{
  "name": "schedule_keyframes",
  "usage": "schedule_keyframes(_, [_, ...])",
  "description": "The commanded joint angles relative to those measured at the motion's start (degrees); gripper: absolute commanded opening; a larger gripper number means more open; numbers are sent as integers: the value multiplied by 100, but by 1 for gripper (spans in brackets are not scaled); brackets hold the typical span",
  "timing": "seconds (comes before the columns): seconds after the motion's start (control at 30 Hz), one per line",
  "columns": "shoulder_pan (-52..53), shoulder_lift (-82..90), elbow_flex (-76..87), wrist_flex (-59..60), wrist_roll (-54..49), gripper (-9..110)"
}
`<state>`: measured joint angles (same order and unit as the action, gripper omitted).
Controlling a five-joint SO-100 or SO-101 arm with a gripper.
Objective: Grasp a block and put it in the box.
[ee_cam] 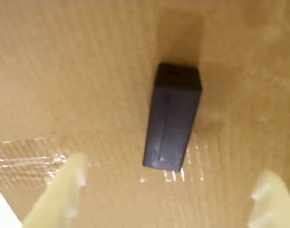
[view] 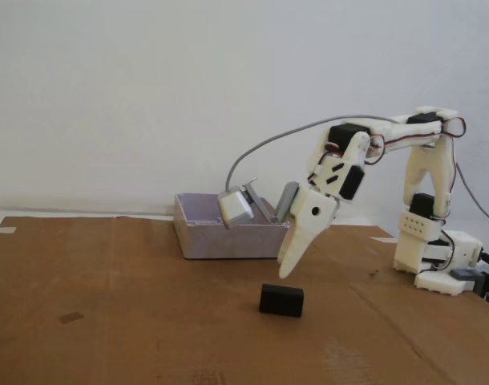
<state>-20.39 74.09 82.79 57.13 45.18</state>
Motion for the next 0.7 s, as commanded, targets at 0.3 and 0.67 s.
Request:
schedule_keyframes(0.3, [-316,-264,-352,-9,26,44])
schedule_keyframes(0.67, [-290,-448,-352,-70,26,44])
